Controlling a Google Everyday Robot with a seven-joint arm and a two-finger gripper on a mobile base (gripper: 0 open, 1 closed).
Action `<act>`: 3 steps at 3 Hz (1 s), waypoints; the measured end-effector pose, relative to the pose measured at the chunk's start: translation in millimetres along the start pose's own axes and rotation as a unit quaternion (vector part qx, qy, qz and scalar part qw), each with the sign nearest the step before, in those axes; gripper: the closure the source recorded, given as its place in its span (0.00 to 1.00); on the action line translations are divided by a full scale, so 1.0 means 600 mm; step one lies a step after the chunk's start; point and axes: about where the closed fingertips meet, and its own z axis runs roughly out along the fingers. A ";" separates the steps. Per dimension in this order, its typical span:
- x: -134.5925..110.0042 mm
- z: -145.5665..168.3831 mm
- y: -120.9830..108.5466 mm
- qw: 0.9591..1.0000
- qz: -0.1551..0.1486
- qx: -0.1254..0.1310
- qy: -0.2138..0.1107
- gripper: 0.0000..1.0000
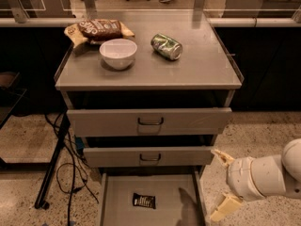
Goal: Pick rxbar chocolate from bottom drawer and place on counter
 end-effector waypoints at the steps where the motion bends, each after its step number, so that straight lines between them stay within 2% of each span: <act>1: -0.004 0.050 -0.008 1.000 -0.002 -0.009 -0.017 0.00; 2: -0.009 0.130 -0.026 0.999 -0.007 -0.014 -0.045 0.00; 3: -0.001 0.182 -0.034 0.998 -0.008 -0.016 -0.053 0.00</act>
Offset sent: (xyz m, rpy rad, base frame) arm 0.0591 0.0637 -0.0799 0.1456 -0.0318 0.0512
